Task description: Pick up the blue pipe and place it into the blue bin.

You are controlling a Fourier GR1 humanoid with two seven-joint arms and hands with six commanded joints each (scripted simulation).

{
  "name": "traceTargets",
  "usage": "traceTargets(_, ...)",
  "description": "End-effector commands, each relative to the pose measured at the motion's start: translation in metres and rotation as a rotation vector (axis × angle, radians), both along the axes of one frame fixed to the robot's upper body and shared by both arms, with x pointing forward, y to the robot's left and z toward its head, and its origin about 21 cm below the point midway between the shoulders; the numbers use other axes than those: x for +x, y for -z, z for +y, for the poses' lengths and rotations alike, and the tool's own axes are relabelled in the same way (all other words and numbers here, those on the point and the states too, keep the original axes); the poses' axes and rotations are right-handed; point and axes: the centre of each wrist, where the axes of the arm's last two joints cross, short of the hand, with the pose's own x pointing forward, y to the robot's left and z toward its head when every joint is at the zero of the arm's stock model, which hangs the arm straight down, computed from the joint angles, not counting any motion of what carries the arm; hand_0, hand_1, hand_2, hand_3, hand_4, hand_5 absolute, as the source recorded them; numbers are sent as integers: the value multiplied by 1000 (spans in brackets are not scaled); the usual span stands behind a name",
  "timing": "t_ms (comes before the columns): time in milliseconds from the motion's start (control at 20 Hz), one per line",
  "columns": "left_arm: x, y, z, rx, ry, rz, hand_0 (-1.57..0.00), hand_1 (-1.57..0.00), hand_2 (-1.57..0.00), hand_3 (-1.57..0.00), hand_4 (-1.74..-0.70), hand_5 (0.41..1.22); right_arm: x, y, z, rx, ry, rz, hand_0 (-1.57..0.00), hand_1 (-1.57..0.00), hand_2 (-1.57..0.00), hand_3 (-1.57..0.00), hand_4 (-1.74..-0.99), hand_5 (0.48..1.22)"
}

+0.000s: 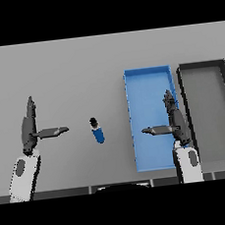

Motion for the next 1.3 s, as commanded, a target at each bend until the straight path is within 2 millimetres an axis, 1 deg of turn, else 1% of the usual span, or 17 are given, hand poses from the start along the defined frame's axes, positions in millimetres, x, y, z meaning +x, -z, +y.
traceTargets(0,0,0,1,0,0,-4,1,1,1,1,-1006,586,0,0,1,1,0,0,1,1,1,1,-1222,603)
traceTargets(250,2,2,8,2,-3,2,1,1,1,1,-1006,586,3,-2,5,-4,0,1,1,1,1,1,-1222,603)
traceTargets(300,-7,3,18,72,129,-7,1,1,1,1,-1006,586,-5,-4,-2,-107,-49,-55,1,1,1,1,-1222,603)
traceTargets(350,-14,3,28,112,208,-6,1,1,1,1,-1011,588,-12,-6,-8,-154,-86,-84,1,1,1,1,-1227,603)
traceTargets(400,-16,1,37,142,249,-2,1,1,1,1,-1011,588,-17,-6,-7,-185,-108,-83,1,1,1,1,-1230,601)
traceTargets(450,-16,1,37,156,281,9,1,1,1,1,-1010,588,-19,-10,-5,-209,-120,-91,1,1,1,1,-1228,599)
traceTargets(500,-20,2,38,159,305,7,1,1,1,1,-1010,589,-21,-12,-7,-221,-127,-91,1,1,1,1,-1232,599)
traceTargets(600,-21,1,40,172,327,11,1,1,1,1,-1007,587,-23,-13,-7,-233,-127,-80,1,1,1,1,-1230,595)
traceTargets(650,-21,-1,41,154,345,5,1,1,1,1,-1009,589,-21,-12,-5,-241,-126,-70,1,1,1,1,-1226,593)
traceTargets(700,-23,-1,44,140,368,2,1,1,1,1,-1015,592,-20,-17,-5,-234,-129,-76,1,1,1,1,-1225,592)
traceTargets(750,-21,-2,40,126,397,5,1,1,1,1,-1023,594,-21,-14,-4,-243,-135,-72,1,1,1,1,-1218,589)
traceTargets(800,-23,-3,35,138,448,7,1,1,1,1,-1021,587,-22,-14,-7,-246,-135,-77,1,1,1,1,-1216,587)
traceTargets(900,-25,-7,32,152,522,37,1,1,1,1,-1024,573,-21,-14,-2,-244,-143,-98,1,1,1,1,-1220,589)
traceTargets(1000,-32,-9,22,160,598,69,1,1,1,1,-1037,548,-18,-16,-4,-252,-158,-117,1,1,1,1,-1223,601)
traceTargets(1100,-36,-9,9,160,654,115,1,1,1,1,-1052,513,-18,-17,-6,-249,-162,-122,1,1,1,1,-1229,606)
traceTargets(1200,-33,-13,-3,163,701,139,1,1,1,1,-1076,488,-19,-15,-6,-247,-157,-117,1,1,1,1,-1239,606)
traceTargets(1250,-37,-8,-12,158,733,148,1,1,1,1,-1086,480,-17,-15,-9,-248,-155,-119,1,1,1,1,-1244,607)
